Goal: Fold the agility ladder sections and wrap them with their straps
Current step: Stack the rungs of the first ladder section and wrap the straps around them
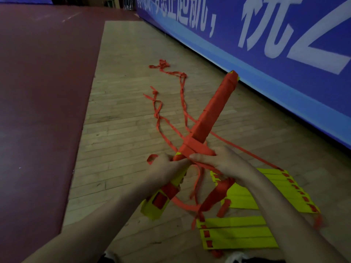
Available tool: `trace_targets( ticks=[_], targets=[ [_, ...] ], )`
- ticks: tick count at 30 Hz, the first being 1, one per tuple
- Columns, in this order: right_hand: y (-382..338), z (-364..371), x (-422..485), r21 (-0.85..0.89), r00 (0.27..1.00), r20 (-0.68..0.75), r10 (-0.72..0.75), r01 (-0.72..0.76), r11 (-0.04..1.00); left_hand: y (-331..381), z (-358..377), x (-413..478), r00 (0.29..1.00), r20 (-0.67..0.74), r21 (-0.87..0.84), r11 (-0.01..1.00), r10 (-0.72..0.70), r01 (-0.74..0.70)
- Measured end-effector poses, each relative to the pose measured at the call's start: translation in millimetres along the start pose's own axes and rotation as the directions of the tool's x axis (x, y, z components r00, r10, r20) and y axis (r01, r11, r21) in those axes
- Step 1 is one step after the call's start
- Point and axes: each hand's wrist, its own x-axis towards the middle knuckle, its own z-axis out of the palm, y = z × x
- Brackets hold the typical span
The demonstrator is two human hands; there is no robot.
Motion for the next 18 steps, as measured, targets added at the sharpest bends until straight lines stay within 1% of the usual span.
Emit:
trace_targets(
  ticks=[2,3,5,7,10,12,14,16,17,18],
  targets=[
    [2,3,2,0.015,1.000,-0.016,0.016,-0.016,1.000,-6,-2,4,0.992,-0.078,0.212,0.974,0.101,-0.082],
    [4,6,3,0.029,0.999,-0.030,0.036,-0.035,0.999,-8,-2,6,0.988,-0.091,0.261,0.960,0.129,-0.101],
    [9,15,6,0.080,0.996,-0.020,0.091,-0.089,0.993,-10,-3,8,0.983,-0.109,0.307,0.945,0.148,-0.108],
    [12,23,7,0.203,0.987,0.023,0.160,-0.161,0.966,-9,-3,8,0.983,-0.110,0.322,0.941,0.149,-0.107],
    [12,26,10,0.348,0.979,0.066,0.194,-0.205,0.915,-8,-4,9,0.989,-0.100,0.280,0.956,0.113,-0.081],
    [13,29,12,0.372,0.978,0.075,0.195,-0.209,0.905,-6,-4,9,0.994,-0.087,0.225,0.973,0.071,-0.049],
    [16,34,15,0.298,0.986,0.028,0.162,-0.163,0.941,-3,-3,8,0.998,-0.065,0.120,0.993,0.000,0.008],
    [19,35,17,0.143,0.994,-0.044,0.102,-0.095,0.985,-3,-2,6,0.998,-0.018,0.017,0.998,-0.057,0.057],
    [18,33,17,0.090,0.995,-0.045,0.088,-0.083,0.992,-3,-3,4,0.997,0.008,-0.020,0.997,-0.076,0.076],
    [17,30,17,0.079,0.996,-0.014,0.090,-0.089,0.993,-4,-4,2,0.995,0.038,-0.059,0.994,-0.092,0.094]
  ],
)
